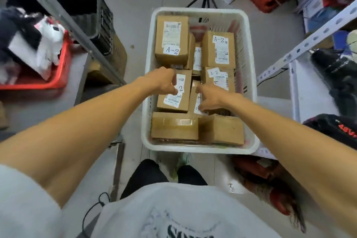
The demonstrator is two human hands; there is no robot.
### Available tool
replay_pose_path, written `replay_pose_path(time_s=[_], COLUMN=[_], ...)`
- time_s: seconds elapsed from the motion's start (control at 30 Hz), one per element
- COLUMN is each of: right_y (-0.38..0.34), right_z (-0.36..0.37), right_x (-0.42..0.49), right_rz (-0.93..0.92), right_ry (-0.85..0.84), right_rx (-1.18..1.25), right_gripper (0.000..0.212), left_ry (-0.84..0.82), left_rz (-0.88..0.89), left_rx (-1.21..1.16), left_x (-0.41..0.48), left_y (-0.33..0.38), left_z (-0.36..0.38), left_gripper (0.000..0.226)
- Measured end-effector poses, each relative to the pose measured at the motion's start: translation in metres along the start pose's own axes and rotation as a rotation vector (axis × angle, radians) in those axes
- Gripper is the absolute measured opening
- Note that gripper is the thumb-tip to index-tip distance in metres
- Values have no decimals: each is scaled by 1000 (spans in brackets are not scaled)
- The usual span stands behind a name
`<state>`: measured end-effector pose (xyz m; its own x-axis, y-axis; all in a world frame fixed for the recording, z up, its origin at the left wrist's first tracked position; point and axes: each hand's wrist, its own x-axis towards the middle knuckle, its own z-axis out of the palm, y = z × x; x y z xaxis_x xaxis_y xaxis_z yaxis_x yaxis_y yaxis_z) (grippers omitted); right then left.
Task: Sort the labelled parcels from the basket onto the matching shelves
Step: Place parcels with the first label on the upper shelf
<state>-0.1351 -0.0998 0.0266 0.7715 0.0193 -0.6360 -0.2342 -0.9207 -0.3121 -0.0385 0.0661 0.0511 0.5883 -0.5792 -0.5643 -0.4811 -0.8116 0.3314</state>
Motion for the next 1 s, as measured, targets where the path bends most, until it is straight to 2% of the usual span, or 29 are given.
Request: replay_pose_path(time_s=[0.13, 0.27, 0.47, 0.57, 0.7, 0.83, 1.0], right_y=[-7, -22, -36, -35, -30, -28, -33], right_z=[31, 62, 108, 135, 165, 171, 163], right_x=[28, 51, 67, 64, 60, 68, 73], right_rz=[-60, -135, -167, -225, -243, -240, -212], right_ry=[-108, -238, -287, -211, -59, 22, -44], right_rx=[-68, -181, -190, -373, -567, -563, -482], right_gripper=[80, 78, 96, 97, 112, 112, 114], left_ry=[-47, -66, -52, -59, -81, -70, -46], left_rz=[-48, -102, -177, -195, -182, -187, -182], left_rx=[-29, -52, -136, -204, -217, -252, -268], left_x=[8, 4, 17, 20, 25, 28, 25], left_y=[-14, -38, -57, -58, -57, -57, -59], left_z=[25, 38, 60, 78, 98, 99, 94], left_gripper=[38, 38, 37, 33, 29, 26, 28])
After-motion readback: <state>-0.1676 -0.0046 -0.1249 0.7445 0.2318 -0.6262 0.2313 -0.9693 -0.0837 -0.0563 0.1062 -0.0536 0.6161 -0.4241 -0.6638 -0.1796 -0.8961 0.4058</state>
